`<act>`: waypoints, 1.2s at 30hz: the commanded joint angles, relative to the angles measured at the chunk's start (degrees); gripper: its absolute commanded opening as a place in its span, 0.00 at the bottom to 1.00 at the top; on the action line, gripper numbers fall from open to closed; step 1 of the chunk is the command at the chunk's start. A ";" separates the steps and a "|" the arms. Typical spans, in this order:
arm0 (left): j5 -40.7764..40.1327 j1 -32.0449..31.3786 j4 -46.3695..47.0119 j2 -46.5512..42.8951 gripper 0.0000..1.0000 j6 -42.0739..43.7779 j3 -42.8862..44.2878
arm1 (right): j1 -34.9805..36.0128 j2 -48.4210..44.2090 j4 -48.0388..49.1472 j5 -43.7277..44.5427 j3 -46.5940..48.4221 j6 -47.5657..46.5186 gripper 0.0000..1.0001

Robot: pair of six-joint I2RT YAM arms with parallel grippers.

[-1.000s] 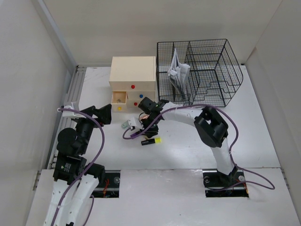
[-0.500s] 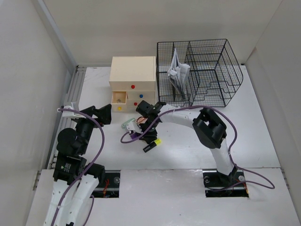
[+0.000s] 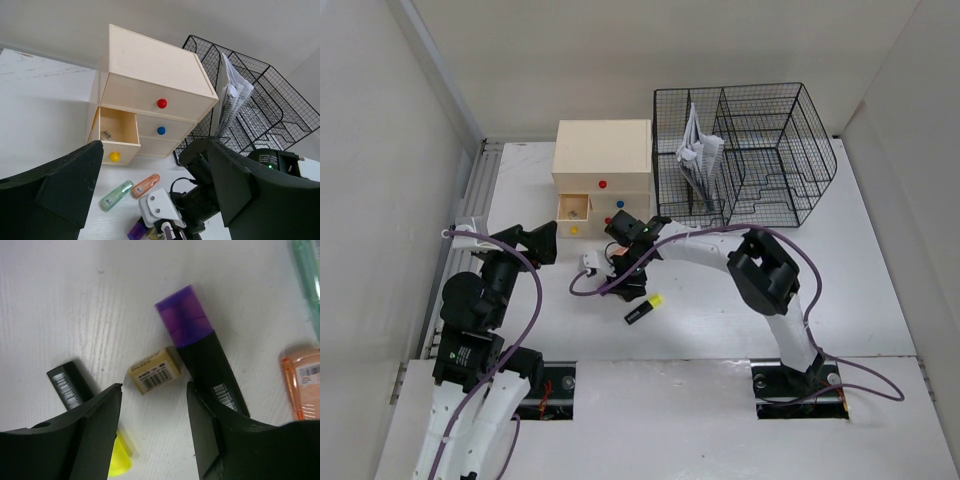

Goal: Organize the desk

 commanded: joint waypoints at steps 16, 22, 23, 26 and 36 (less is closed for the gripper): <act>0.82 0.20 2.93 -0.68 0.83 -0.15 -0.12 | 1.17 3.25 2.67 -0.25 3.29 2.35 0.66; 0.82 0.20 2.93 -0.68 0.83 -0.15 -0.12 | 2.40 3.25 2.14 -0.27 2.23 1.20 0.67; 0.82 0.20 2.93 -0.68 0.83 -0.15 -0.12 | 3.01 3.25 2.14 -0.26 2.23 1.20 0.67; 0.82 0.20 2.93 -0.68 0.83 -0.15 -0.12 | 3.02 3.78 2.14 1.06 2.23 1.20 0.61; 0.82 0.20 2.93 -0.68 0.83 -0.15 -0.12 | 3.55 2.02 4.34 8.08 0.48 1.20 0.54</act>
